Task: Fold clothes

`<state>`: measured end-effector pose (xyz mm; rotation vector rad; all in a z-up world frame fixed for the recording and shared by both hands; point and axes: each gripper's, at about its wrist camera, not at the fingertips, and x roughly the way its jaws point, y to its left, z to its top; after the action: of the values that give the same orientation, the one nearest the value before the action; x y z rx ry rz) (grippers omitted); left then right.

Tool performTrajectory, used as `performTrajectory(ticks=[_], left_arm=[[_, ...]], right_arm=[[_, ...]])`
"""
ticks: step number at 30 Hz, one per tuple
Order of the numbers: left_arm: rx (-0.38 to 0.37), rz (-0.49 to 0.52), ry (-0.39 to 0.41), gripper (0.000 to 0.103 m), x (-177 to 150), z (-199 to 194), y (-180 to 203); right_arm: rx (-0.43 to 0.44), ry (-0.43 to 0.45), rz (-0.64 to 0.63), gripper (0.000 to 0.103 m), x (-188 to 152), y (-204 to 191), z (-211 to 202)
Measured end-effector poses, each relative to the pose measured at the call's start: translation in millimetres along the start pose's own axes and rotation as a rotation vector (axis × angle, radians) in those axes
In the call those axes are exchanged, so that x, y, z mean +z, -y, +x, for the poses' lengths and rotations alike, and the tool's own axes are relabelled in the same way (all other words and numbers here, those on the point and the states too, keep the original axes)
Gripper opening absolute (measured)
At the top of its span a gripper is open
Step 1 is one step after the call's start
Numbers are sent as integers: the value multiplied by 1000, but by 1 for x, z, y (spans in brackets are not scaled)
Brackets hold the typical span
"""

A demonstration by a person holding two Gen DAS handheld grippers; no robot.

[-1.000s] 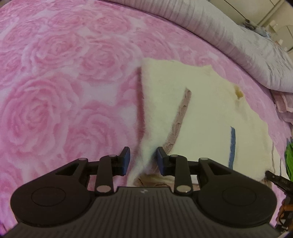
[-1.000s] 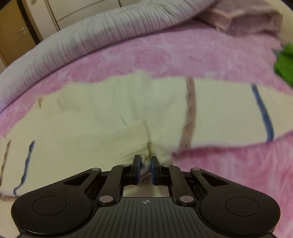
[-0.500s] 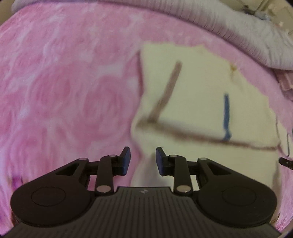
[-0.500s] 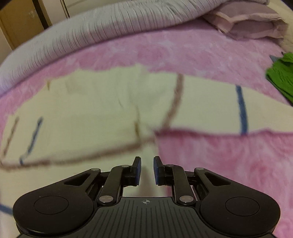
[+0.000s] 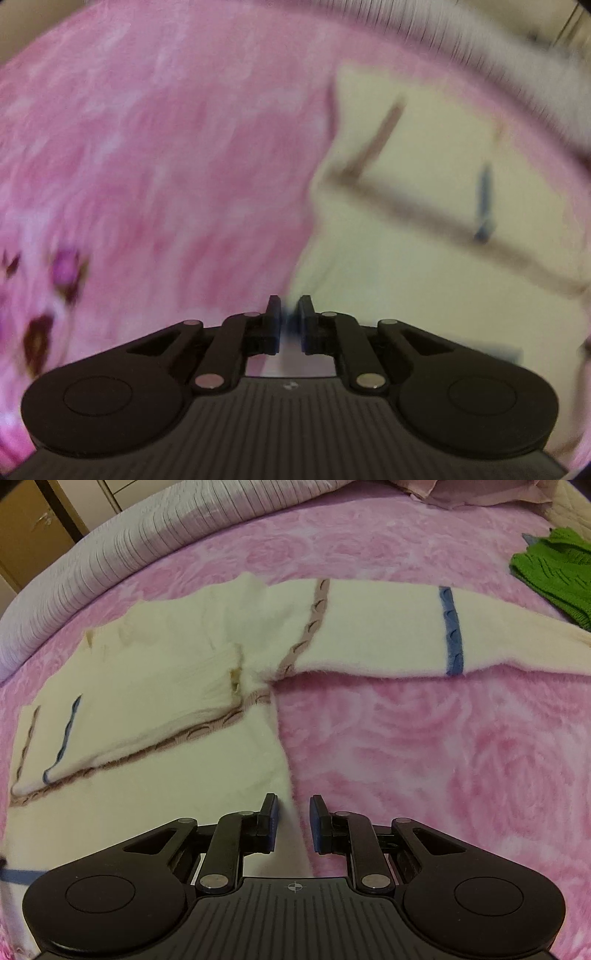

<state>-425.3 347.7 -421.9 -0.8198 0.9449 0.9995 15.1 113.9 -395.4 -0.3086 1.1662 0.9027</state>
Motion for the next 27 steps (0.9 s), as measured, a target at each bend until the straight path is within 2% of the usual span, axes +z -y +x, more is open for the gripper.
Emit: performTrajectory(ticks=[2, 4, 7, 10, 12, 14, 18, 20, 23, 25, 27], left_arm=[[-4, -16, 10, 16, 8, -3, 2], [-44, -42, 94, 15, 22, -12, 6], [-114, -12, 183, 15, 42, -19, 19], [-133, 119, 137, 15, 50, 2, 38], [-115, 175, 91, 7, 48, 20, 40], [-116, 171, 87, 3, 41, 33, 27], [-117, 20, 102, 3, 40, 19, 6], [-63, 30, 108, 4, 40, 8, 11], [29, 76, 115, 6, 40, -7, 28], [21, 79, 127, 6, 43, -15, 38], [-10, 64, 130, 10, 47, -16, 50]], right_arm=[[-2, -6, -1, 17, 1, -1, -1], [3, 11, -16, 17, 2, -2, -5], [-3, 18, -37, 17, 2, -4, -8], [3, 16, -30, 17, 0, -4, -6], [6, 10, -18, 17, -2, -4, -5], [8, 2, -6, 17, -4, -2, -5], [4, -7, 1, 17, -9, 6, -12], [4, -6, 25, 17, -10, 15, -17], [-26, 3, 127, 17, -9, 43, -23], [-32, 15, 243, 20, -8, 70, -26], [-17, 41, 413, 35, -9, 106, -29]])
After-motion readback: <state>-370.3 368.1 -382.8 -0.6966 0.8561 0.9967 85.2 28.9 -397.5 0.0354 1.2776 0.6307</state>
